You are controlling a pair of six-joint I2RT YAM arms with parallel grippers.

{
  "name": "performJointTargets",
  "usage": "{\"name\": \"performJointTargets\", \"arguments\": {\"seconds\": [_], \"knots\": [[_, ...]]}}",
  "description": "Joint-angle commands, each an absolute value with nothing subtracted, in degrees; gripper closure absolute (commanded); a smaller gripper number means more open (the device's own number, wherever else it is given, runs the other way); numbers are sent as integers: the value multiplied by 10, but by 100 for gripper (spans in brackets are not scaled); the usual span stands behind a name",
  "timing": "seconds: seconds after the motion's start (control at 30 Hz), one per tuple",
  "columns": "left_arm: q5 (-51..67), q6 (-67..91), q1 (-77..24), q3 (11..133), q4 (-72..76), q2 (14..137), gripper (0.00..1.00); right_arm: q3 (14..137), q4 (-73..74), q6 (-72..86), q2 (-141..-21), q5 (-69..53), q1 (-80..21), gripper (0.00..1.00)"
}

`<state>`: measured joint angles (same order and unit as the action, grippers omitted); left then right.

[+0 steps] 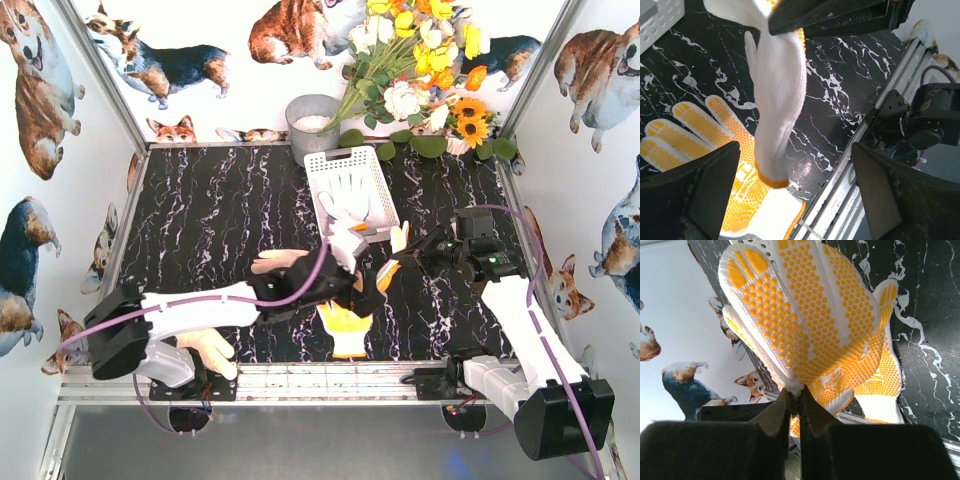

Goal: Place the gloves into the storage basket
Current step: Turn over the glove at the center of the board.

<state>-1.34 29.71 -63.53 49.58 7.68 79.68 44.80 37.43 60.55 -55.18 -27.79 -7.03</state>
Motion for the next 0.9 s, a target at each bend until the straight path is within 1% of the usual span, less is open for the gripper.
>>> {"name": "performJointTargets", "arguments": {"seconds": [0.0, 0.07, 0.13, 0.27, 0.3, 0.37, 0.47, 0.57, 0.73, 0.87], "knots": [[-63, 273, -653, 533, 91, 834, 19, 458, 334, 622, -533, -310, -73, 100], [-77, 274, -656, 540, 84, 844, 26, 457, 330, 622, -532, -320, -73, 100], [-93, 275, -659, 542, 82, 849, 39, 455, 323, 621, -532, -324, -79, 100], [-134, 284, -661, 526, 77, 835, 73, 457, 305, 628, -537, -298, -123, 100], [-150, 293, -661, 518, 70, 823, 80, 458, 300, 631, -540, -287, -137, 100], [-181, 312, -661, 498, 48, 792, 89, 459, 288, 634, -553, -270, -165, 100], [-205, 342, -661, 477, -25, 742, 92, 463, 268, 637, -583, -240, -219, 100], [-209, 380, -661, 478, -149, 699, 93, 472, 229, 648, -623, -204, -279, 100], [-208, 466, -661, 488, -344, 626, 95, 480, 100, 659, -702, -150, -376, 100], [-223, 525, -661, 502, -473, 562, 95, 525, 29, 642, -792, -170, -417, 99]]}}
